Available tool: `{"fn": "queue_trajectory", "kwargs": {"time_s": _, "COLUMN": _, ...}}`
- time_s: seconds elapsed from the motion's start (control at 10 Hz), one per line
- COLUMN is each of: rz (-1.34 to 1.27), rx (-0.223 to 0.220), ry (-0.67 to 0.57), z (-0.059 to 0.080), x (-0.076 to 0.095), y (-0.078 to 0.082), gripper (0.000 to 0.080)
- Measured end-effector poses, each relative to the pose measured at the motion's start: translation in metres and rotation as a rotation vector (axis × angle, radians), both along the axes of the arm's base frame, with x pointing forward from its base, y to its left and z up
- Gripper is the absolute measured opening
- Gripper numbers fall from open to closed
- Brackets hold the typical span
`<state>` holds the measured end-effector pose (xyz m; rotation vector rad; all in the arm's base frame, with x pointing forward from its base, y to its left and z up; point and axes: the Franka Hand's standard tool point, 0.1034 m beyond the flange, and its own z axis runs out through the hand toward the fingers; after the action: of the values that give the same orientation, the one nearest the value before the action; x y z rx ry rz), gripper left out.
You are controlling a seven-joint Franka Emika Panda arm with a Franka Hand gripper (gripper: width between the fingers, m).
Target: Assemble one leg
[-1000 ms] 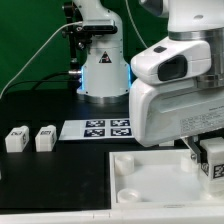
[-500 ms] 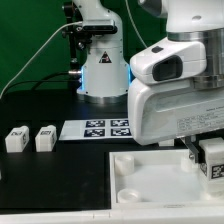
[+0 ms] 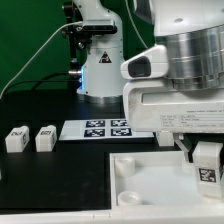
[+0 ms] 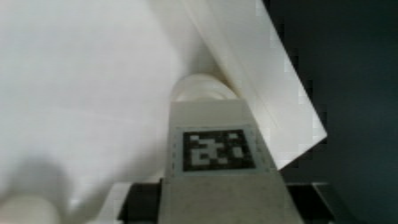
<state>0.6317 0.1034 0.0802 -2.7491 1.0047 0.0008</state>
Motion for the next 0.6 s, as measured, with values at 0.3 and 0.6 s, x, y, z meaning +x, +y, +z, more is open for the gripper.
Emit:
{"fn": "queue_trajectory", "kwargs": {"time_s": 0.3, "rz": -0.264, "rx": 0.022, "ry": 0.057, "z": 0.0, "x": -0.001, "y": 0.003, "gripper": 0.0293}}
{"fn": "queue_trajectory", "kwargs": {"time_s": 0.6, "rz": -0.727, "rx": 0.088, "ry": 0.131, "z": -0.003, "x": -0.008, "y": 0.032, "gripper": 0.0293}}
